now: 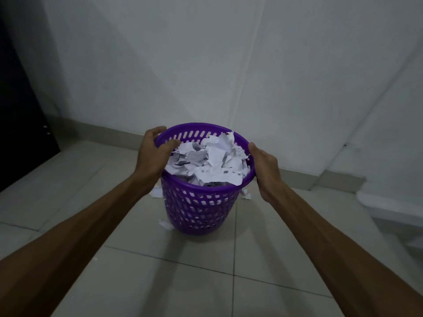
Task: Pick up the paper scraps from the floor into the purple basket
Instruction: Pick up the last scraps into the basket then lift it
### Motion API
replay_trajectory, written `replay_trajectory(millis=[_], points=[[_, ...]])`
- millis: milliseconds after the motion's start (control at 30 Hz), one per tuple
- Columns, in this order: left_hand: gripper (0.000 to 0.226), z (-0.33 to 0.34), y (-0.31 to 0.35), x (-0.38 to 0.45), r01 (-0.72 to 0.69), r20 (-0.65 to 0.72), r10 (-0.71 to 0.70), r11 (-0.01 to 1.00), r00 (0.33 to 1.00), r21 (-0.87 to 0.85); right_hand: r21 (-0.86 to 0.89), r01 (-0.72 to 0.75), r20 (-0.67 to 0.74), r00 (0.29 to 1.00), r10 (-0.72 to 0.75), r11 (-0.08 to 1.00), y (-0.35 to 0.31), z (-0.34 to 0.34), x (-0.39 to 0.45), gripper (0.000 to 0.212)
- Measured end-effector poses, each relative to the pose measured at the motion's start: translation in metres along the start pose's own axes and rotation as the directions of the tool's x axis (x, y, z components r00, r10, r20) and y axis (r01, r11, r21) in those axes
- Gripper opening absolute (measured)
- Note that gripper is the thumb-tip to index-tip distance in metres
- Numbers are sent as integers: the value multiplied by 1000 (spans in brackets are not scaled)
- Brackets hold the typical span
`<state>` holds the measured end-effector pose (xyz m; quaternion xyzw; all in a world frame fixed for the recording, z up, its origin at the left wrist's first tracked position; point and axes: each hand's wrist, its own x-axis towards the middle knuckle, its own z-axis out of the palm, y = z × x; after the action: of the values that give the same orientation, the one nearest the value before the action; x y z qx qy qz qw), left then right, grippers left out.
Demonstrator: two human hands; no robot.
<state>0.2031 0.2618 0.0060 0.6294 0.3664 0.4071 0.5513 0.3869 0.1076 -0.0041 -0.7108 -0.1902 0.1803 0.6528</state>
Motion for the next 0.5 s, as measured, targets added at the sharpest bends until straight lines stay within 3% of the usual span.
replay_trajectory(millis=[200, 500], points=[[48, 83, -3, -19, 27, 90, -23, 998, 996, -50, 26, -45, -155, 987, 48, 999, 15, -73, 18, 28], [41, 154, -27, -33, 57, 188, -48, 998, 981, -40, 23, -99, -249, 963, 102, 995, 48, -142, 31, 26]])
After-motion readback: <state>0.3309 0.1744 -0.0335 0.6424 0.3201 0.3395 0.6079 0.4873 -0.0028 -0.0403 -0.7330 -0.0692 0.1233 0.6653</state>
